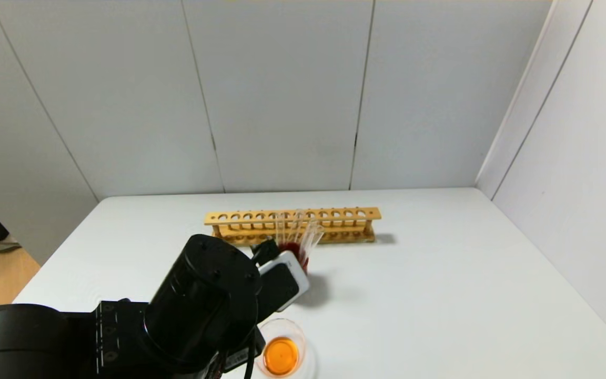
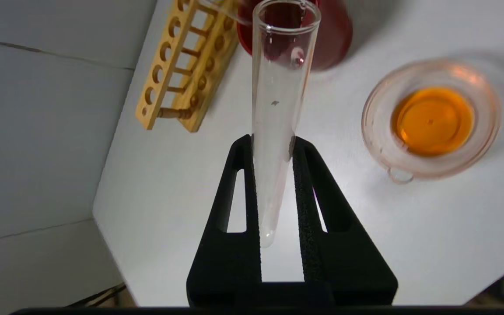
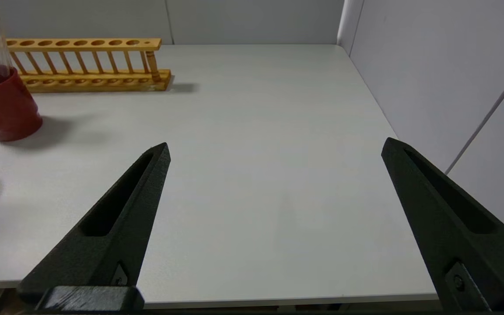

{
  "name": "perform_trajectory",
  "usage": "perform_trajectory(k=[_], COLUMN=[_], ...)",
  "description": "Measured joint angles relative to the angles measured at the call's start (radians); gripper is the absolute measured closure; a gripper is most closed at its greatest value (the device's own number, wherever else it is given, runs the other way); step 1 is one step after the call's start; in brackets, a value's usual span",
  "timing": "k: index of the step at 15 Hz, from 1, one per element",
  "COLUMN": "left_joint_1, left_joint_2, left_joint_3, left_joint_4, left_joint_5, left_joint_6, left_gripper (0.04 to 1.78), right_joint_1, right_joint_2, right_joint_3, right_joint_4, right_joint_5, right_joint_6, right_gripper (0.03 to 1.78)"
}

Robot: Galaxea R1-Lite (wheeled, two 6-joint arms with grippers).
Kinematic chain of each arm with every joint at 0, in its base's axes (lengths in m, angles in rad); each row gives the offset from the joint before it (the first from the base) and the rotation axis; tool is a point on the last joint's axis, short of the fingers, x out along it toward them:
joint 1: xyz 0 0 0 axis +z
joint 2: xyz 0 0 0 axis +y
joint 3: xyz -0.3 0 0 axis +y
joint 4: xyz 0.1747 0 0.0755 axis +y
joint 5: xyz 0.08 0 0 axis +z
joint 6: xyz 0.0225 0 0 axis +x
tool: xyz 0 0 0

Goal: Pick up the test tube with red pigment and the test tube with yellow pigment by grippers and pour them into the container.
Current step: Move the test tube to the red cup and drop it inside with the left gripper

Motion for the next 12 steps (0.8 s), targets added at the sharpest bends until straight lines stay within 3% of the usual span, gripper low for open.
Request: perform_trajectory(k=[6,12], left_joint_1=[0.021,0.045], left_joint_2=[-0.050,-0.114], left_joint_3=[0.027,0.042], left_joint_4=[-0.072,-0.153], left_joint_5=[-0.100,-0.110], left_joint_6=[-0.240,-0.479], left_gripper=[1.52,1.52], right_joint_1=[0.000,0.000], right_joint_2=[0.000,0.000], right_joint_3=[0.000,0.000], right_joint_4=[0.000,0.000], right_joint_5=[0.000,0.000], right_joint_6=[0.000,0.000], right_gripper=[0.11,0.11])
